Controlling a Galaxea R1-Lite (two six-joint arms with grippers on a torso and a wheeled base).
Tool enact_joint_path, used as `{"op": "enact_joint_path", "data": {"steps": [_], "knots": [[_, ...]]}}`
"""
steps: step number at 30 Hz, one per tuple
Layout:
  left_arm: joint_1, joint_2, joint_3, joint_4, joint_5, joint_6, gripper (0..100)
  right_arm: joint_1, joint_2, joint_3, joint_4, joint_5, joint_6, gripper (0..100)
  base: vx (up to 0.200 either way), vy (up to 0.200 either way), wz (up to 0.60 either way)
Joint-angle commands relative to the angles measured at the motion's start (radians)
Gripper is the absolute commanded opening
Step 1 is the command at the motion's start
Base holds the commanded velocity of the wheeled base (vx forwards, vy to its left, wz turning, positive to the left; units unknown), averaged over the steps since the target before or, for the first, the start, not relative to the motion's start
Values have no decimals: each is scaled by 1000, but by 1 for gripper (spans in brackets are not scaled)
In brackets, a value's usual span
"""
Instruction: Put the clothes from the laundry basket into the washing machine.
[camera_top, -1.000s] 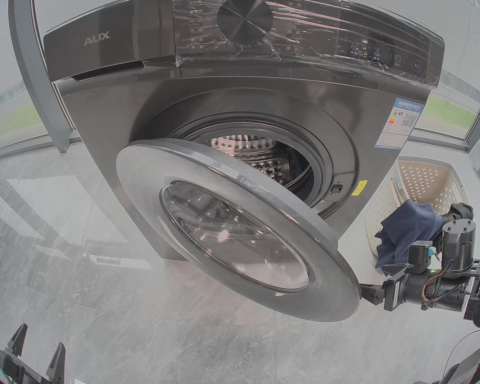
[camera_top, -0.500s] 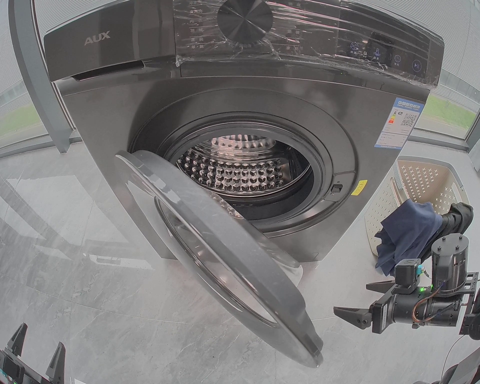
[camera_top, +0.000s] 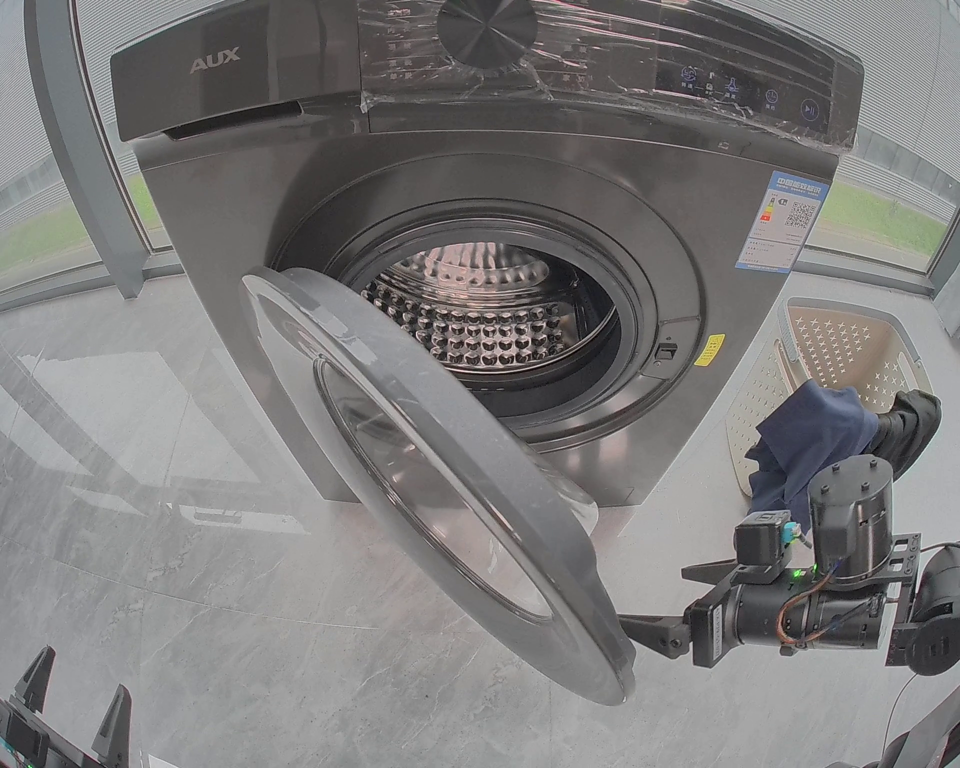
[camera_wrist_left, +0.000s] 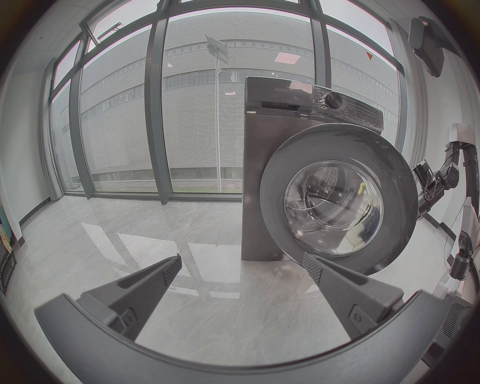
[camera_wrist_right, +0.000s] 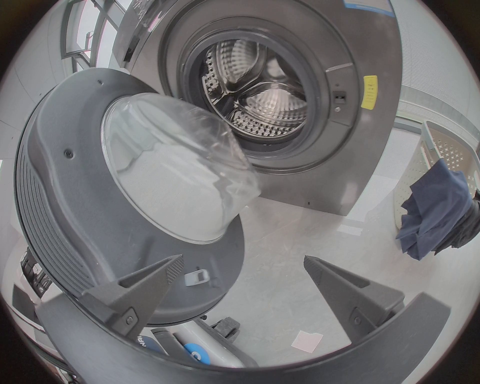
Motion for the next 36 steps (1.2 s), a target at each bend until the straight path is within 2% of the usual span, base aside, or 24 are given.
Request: {"op": "enact_joint_path", "data": {"steps": [1,4,10,11,13,15,16,20,23,28,33,34,36], "knots": [[0,-8,15,0,0,-1,100,71,30,-8,0,7,11,100,0,0,0],[0,-8,15,0,0,-1,100,102,16,9,0,10,15,100,0,0,0],[0,-8,15,0,0,2,100,62,-24,0,-2,-4,47,100,0,0,0],[0,-8,15,0,0,2,100,10,-16,-20,-2,-7,50,100,0,0,0],[0,-8,15,0,0,2,100,-38,-5,-48,-2,-7,47,100,0,0,0],[0,-8,15,0,0,2,100,-52,13,-66,-2,-9,47,100,0,0,0],[0,-8,15,0,0,1,100,-59,64,-112,-2,-21,50,100,0,0,0],[-1,-8,15,0,0,1,100,-67,153,-190,-2,-78,55,100,0,0,0],[0,-8,15,0,0,1,100,-84,220,-256,-2,-84,55,100,0,0,0],[-1,-8,15,0,0,1,100,-82,286,-322,-2,-84,53,100,0,0,0],[0,-8,15,0,0,1,100,-58,297,-313,-2,-81,53,100,0,0,0],[0,-8,15,0,0,1,100,-21,295,-295,-2,-75,57,100,0,0,0],[0,-8,15,0,0,1,100,2,289,-285,-2,-73,58,100,0,0,0]]}}
